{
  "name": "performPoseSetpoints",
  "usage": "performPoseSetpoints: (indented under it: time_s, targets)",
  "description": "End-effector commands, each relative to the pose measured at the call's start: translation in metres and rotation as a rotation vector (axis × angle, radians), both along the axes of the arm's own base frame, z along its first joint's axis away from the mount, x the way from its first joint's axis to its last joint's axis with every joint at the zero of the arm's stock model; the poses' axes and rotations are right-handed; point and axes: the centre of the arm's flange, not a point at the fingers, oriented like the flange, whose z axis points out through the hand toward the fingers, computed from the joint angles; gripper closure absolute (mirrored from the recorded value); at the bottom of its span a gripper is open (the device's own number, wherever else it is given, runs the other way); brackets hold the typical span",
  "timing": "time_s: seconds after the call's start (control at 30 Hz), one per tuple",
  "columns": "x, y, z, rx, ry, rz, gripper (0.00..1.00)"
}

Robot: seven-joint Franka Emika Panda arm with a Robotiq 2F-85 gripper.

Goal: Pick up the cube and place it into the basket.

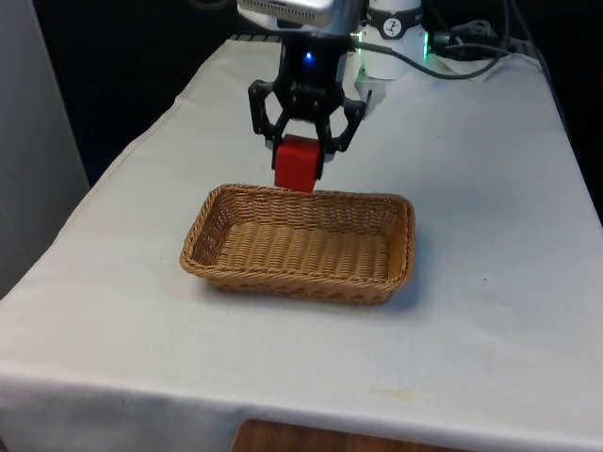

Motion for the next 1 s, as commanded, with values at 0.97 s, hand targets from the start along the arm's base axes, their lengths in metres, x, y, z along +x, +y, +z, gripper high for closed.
performPoseSetpoints:
  time_s: [0.97]
  targets:
    - [0.019,0.005,-0.015,0.092,0.006,0.003,1.00]
